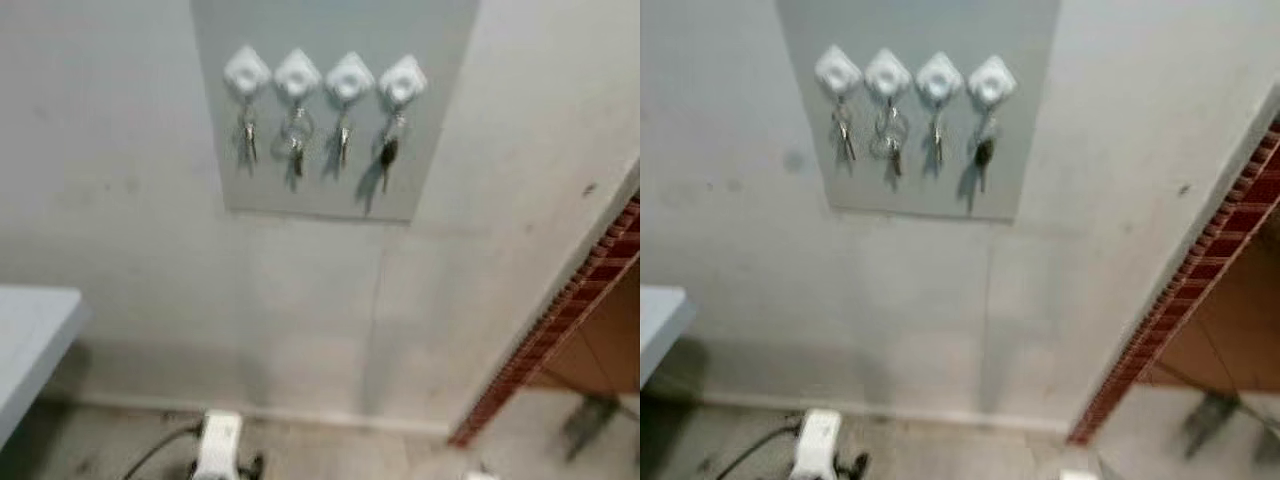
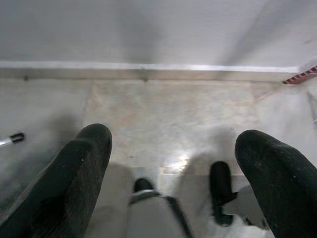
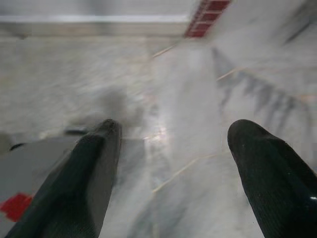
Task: Hang keys on a hook
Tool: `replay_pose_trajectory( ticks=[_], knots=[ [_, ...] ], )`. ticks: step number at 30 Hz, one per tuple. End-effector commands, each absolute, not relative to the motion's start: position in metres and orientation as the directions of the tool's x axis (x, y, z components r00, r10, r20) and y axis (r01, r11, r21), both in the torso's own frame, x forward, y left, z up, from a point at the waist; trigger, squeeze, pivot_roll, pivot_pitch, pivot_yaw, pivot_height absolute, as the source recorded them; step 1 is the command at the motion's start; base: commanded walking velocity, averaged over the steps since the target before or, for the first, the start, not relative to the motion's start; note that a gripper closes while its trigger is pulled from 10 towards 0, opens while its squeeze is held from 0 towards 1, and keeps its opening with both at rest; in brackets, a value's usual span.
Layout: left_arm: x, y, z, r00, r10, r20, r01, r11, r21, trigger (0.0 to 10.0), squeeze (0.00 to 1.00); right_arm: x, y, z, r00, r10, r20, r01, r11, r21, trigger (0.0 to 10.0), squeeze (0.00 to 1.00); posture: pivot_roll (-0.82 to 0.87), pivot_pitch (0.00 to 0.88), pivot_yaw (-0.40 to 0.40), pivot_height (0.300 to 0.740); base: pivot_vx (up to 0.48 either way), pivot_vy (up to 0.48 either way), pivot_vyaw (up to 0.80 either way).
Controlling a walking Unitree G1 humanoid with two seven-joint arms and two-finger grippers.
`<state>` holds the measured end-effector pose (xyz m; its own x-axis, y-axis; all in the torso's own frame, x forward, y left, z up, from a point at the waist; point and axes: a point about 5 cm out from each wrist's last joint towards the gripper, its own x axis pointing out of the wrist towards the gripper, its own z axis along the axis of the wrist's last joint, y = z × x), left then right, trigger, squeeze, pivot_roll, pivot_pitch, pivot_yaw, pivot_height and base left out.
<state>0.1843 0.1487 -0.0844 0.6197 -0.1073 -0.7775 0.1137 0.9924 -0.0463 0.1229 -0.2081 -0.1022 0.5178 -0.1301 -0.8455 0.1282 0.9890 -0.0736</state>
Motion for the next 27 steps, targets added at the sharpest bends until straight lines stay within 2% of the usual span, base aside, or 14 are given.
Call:
replay_pose_trajectory(
  ticks=[1, 27],
  knots=[
    [0.1828, 0.16, -0.0847, 0.617, -0.084, -0.783, 0.106, 0.994, -0.023, 10.0, 0.0, 0.1244, -0.2005, -0.103, 0.522, -0.115, -0.845, 0.132, 0.99, -0.053, 10.0, 0.0, -0.04, 0.0, -0.024, 0.74, 0.0, -0.311, 0.0],
    [0.1831, 0.1641, -0.0843, 0.618, -0.076, -0.783, 0.094, 0.995, -0.022, 10.0, 0.0, 0.1252, -0.1991, -0.1029, 0.526, -0.109, -0.844, 0.144, 0.989, -0.038, 10.0, 0.0, -0.03, 0.001, -0.023, 0.74, 0.0, -0.311, 0.0]
  ],
)
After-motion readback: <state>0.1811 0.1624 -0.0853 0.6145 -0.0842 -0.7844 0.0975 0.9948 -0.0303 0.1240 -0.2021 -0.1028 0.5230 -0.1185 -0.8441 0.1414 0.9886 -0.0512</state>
